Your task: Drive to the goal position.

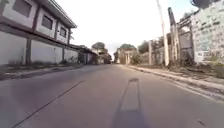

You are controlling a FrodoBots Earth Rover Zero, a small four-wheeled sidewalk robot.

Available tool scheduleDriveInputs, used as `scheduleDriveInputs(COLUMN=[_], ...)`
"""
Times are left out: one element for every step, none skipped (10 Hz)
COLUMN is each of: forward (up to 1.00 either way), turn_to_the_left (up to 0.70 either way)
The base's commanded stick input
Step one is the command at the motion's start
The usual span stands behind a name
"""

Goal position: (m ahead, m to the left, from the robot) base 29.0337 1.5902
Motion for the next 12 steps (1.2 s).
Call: scheduleDriveInputs(forward=[1.0,1.0,1.0,1.0,1.0,1.0,1.0,1.0,1.0,1.0,1.0,1.0], turn_to_the_left=[0.0,0.0,0.0,0.0,0.0,0.0,0.0,0.0,0.0,0.0,0.0,0.0])
